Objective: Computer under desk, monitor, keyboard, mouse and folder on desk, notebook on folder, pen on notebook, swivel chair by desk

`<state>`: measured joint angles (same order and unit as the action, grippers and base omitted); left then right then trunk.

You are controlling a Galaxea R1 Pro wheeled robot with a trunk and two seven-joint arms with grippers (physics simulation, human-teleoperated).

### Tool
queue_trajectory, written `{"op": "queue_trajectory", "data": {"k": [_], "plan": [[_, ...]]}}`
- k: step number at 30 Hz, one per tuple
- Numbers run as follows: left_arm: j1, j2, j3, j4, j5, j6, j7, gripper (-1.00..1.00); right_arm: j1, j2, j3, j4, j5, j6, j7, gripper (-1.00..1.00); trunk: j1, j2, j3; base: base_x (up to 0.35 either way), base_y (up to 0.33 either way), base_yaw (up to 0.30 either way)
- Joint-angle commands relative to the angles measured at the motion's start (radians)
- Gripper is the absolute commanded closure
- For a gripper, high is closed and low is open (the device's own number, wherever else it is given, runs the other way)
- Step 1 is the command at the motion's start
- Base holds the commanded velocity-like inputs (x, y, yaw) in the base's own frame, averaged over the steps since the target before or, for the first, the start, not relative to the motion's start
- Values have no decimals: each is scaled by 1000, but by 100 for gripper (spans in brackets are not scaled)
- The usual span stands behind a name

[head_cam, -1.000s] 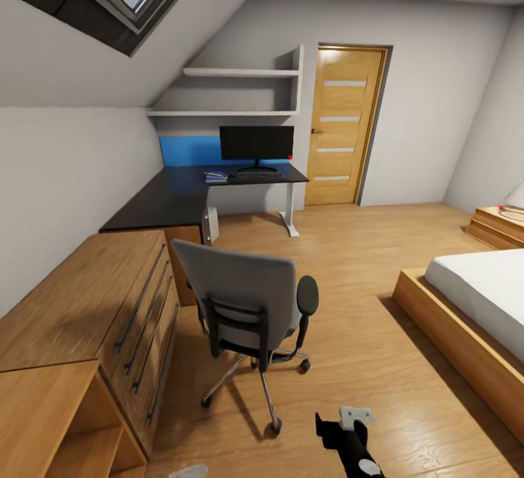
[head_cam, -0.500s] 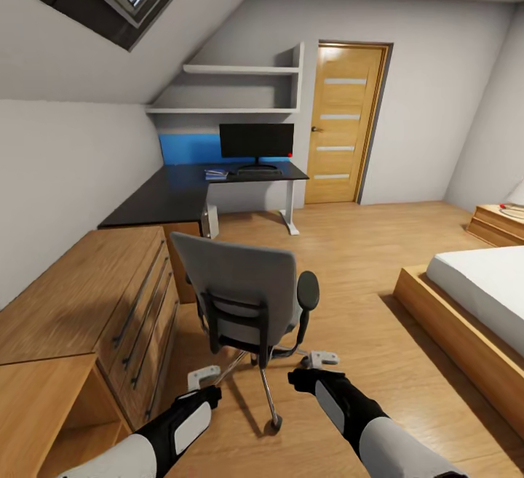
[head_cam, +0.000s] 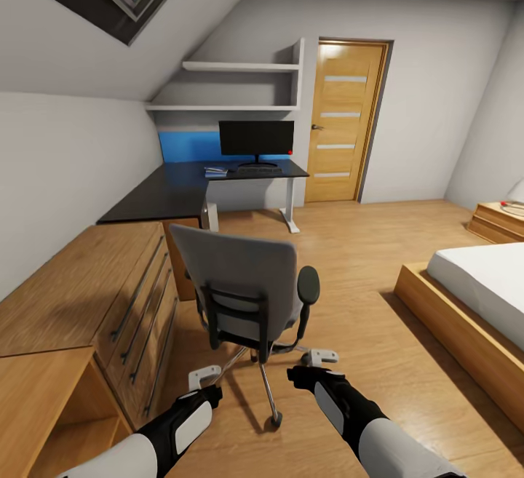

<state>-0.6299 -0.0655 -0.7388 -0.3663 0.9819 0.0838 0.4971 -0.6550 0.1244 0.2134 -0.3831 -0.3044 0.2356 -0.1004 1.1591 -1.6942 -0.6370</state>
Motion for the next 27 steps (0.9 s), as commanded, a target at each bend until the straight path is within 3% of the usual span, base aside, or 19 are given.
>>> {"op": "queue_trajectory", "data": {"k": [1,12,21,27], "plan": [[-1,1,-7,-2,3,4,8,-100,0,-1,9,-2,-10,3,-9,-100,4,-8,-4,0,0,0],[-1,2,-6,-2,2,4,8,-100,0,-3,8,-2,-11,-4,-9,-100,46,-85,-39,0,0,0],[-1,1,-7,-2,1,4,8,-100,0,-3,6,-2,-10,-9,-9,-100,81,-148,-67,0,0,117],[-1,0,-8,-2,1,4,7,-100,0,-3,7,4,-8,-43,-9,-100,104,-190,-86,0,0,4]]}}
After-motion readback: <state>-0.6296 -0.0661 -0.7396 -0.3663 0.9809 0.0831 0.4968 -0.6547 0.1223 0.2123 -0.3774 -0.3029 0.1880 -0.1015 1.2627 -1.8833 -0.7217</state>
